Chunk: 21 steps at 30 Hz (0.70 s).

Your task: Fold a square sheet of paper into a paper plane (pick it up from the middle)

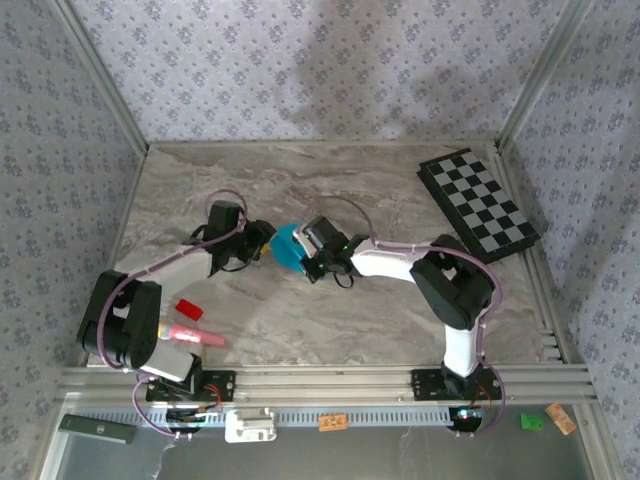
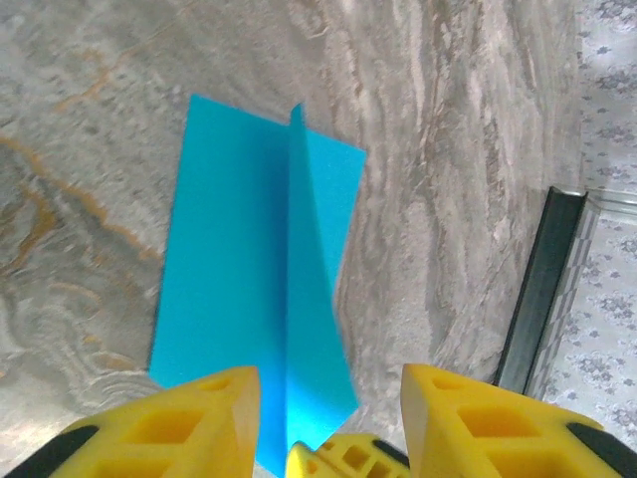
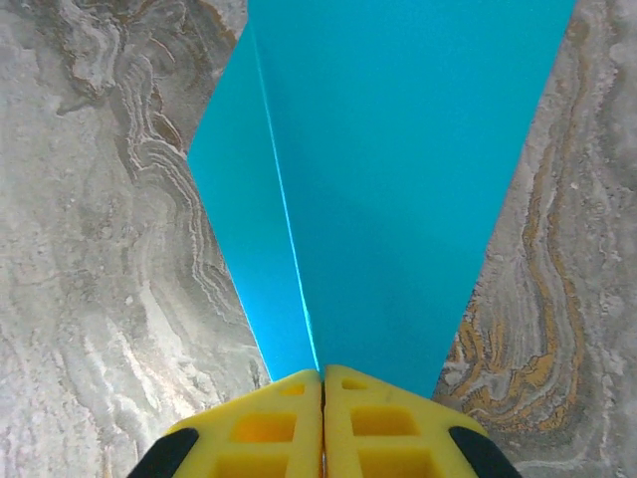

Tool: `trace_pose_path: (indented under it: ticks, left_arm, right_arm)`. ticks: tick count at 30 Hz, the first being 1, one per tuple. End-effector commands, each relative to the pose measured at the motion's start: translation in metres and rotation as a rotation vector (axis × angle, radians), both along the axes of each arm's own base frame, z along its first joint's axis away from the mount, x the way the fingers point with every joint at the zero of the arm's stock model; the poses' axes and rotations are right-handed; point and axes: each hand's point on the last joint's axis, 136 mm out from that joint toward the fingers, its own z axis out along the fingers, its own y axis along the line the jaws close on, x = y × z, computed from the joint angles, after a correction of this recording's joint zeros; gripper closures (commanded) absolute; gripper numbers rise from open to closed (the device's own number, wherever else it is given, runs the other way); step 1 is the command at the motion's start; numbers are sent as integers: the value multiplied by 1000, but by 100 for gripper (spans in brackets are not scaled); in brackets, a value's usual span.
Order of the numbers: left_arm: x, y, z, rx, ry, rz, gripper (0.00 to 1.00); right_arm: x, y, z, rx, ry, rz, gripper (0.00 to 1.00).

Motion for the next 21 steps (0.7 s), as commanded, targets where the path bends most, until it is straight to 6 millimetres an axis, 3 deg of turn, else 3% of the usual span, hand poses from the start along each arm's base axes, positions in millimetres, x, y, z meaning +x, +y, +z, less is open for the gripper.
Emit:
trace_pose_path:
  ticks: [1, 9, 21]
  left_arm:
    - [-7, 1, -7, 4, -33, -18, 59]
    - [-12, -27, -21, -13, -54, -144, 61]
    - [0, -44, -42, -8, -8, -199, 74]
  right_arm:
    - [-7, 7, 0, 66, 91, 35, 92]
    - [-4, 5, 2, 117, 133, 29, 92]
    - [1, 0, 2, 100, 114, 10, 91]
